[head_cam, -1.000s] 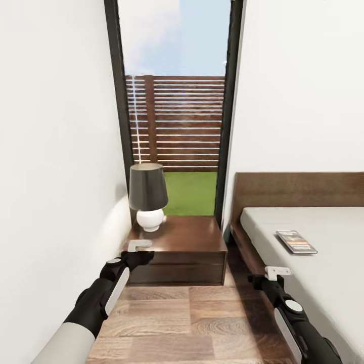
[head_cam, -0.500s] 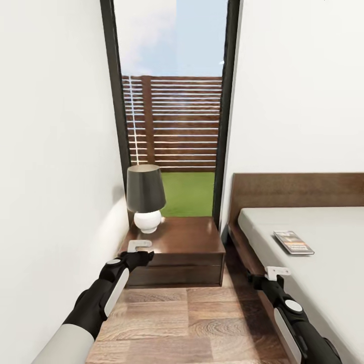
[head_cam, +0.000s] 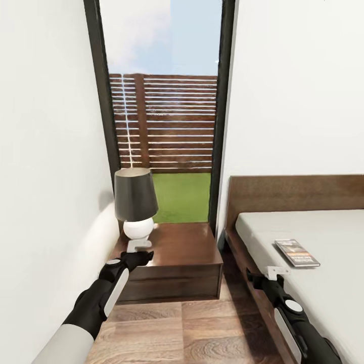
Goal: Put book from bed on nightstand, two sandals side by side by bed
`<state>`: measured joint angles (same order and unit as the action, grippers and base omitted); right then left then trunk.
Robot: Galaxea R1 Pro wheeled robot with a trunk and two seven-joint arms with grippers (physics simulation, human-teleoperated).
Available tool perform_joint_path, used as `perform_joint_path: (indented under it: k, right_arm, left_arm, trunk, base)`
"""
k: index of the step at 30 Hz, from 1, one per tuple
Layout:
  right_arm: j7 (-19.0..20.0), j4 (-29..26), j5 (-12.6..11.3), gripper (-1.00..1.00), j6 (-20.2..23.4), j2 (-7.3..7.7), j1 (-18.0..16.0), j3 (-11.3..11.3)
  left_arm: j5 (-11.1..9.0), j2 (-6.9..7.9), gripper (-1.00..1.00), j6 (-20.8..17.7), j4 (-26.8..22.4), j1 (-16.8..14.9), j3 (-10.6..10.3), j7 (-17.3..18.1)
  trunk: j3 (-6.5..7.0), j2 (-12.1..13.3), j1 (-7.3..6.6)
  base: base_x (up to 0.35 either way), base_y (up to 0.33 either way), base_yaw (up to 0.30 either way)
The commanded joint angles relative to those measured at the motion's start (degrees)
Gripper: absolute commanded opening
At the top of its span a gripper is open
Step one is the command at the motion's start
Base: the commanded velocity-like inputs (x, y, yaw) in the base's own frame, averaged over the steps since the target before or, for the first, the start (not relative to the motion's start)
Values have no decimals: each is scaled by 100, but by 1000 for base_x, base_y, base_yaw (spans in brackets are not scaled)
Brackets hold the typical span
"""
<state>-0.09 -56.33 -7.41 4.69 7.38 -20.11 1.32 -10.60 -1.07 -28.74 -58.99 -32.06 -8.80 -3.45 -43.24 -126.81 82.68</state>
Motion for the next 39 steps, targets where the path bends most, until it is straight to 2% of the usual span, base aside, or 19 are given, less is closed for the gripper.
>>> perform_joint_path:
  k: [1, 33, 39]
  right_arm:
    - [-1, -9, -59, 100, 27, 1, -2, -1]
    - [0, -24, -59, 100, 16, 7, -2, 20]
    - [-33, -275, -59, 100, 50, 13, 6, 26]
  left_arm:
    - [-58, 2, 100, -27, -8, -3, -7, -35]
    - [-61, 10, 100, -27, -8, -2, -7, -24]
    - [-67, 3, 100, -13, -33, 13, -13, 15]
  trunk:
    - [-7, -3, 1]
    - [-7, -3, 1]
    - [-7, -3, 1]
  base:
    - [134, -6, -241]
    - [4, 0, -270]
    - [0, 0, -271]
